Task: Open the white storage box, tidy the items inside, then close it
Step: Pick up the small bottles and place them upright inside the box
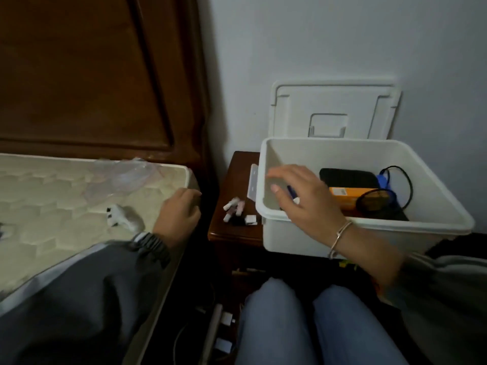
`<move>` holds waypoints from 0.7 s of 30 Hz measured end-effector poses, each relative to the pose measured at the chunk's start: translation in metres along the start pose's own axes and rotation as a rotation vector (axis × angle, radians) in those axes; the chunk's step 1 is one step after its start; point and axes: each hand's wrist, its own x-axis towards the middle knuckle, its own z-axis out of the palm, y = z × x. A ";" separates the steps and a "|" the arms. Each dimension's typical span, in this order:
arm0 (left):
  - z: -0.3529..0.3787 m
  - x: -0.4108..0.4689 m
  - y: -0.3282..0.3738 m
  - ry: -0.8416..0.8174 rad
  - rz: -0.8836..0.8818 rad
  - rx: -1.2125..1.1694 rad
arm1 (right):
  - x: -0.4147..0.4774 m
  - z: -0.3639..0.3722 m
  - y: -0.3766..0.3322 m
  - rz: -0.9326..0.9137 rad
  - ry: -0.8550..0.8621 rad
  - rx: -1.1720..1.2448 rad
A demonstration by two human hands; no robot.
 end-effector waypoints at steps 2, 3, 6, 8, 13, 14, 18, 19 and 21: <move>0.009 -0.023 -0.012 -0.028 -0.011 0.001 | -0.009 0.035 -0.019 -0.056 -0.050 0.031; 0.015 -0.033 -0.018 -0.036 -0.017 0.000 | -0.013 0.052 -0.026 -0.082 -0.074 0.043; 0.030 -0.054 -0.033 -0.064 -0.045 0.012 | -0.025 0.100 -0.033 -0.121 -0.156 0.008; 0.038 -0.061 -0.042 -0.079 -0.065 0.009 | -0.033 0.126 -0.028 -0.083 -0.249 -0.014; 0.060 -0.053 -0.054 -0.109 -0.076 -0.002 | -0.042 0.172 0.007 0.087 -0.428 -0.213; 0.065 -0.049 -0.053 -0.110 -0.081 -0.010 | -0.042 0.178 0.014 0.115 -0.444 -0.244; 0.086 -0.027 -0.045 -0.080 -0.109 -0.047 | -0.037 0.195 0.031 0.203 -0.492 -0.347; 0.091 -0.021 -0.041 -0.072 -0.120 -0.060 | -0.036 0.199 0.033 0.230 -0.505 -0.365; 0.103 -0.008 -0.034 -0.067 -0.138 -0.078 | -0.035 0.207 0.038 0.276 -0.530 -0.393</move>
